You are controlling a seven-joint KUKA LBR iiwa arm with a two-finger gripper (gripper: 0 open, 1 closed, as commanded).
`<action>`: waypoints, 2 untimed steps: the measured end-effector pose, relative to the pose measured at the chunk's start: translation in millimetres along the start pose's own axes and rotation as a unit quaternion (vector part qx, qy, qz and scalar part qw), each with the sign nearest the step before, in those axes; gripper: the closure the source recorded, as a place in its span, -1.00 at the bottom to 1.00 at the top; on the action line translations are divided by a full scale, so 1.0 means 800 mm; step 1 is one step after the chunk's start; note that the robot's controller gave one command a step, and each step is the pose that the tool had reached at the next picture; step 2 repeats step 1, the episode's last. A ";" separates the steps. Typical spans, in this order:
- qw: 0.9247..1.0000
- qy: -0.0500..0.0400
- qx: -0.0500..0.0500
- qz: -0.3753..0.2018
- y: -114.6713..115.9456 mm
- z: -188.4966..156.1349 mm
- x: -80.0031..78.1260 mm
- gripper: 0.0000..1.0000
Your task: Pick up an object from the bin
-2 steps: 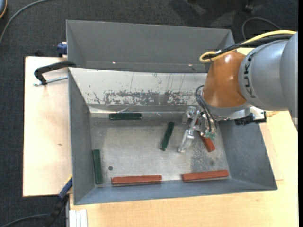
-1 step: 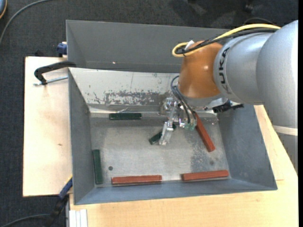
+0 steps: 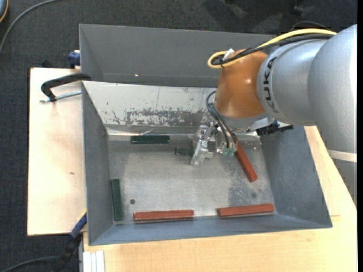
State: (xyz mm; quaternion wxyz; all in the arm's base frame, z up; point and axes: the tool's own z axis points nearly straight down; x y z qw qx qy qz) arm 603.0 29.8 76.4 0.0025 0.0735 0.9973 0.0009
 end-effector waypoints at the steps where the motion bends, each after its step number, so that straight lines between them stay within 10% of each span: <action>1: 0.954 -0.003 0.001 -0.300 -0.066 -0.179 0.015 1.00; 2: 0.954 -0.003 0.001 -0.300 -0.066 -0.179 0.015 1.00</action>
Offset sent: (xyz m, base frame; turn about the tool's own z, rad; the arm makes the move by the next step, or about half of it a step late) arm -0.0230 -0.0503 0.1391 -0.6106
